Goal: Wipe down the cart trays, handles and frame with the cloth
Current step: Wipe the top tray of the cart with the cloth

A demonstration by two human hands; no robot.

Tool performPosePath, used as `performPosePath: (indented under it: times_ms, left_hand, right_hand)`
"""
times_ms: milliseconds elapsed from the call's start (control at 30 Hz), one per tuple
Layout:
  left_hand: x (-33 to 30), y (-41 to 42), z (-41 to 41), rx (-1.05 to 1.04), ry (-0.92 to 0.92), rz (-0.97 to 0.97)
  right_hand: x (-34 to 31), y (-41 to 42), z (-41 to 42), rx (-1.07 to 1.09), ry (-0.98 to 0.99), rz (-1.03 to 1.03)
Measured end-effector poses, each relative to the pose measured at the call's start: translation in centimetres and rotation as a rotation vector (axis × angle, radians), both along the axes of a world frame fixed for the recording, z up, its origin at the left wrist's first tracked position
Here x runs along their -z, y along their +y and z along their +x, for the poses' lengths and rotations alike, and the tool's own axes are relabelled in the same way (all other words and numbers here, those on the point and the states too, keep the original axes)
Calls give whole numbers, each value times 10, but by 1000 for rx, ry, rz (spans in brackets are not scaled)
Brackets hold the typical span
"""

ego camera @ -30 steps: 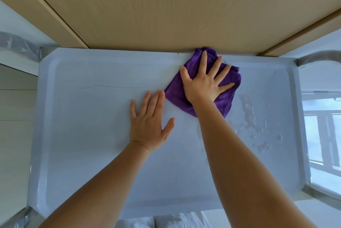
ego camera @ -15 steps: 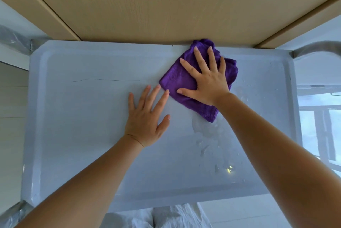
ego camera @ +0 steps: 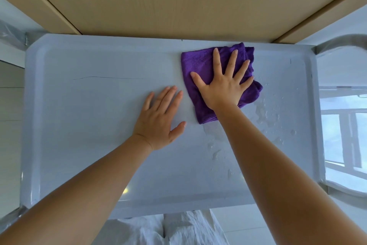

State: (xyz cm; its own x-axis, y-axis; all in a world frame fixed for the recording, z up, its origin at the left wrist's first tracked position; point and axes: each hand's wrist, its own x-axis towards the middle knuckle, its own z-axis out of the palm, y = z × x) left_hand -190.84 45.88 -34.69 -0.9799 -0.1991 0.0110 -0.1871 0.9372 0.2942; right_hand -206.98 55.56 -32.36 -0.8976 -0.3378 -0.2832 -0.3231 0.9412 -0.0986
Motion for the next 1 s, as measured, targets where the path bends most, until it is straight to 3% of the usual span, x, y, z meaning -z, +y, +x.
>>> performPosePath:
  times_ms: [200,1000]
  left_hand:
    - [0,0,-1,-16,-5,0]
    - [6,5,-9,-15,1,35]
  right_hand:
    - [1,3,13,110,-13,-6]
    - [5,55,81,165,-31,19]
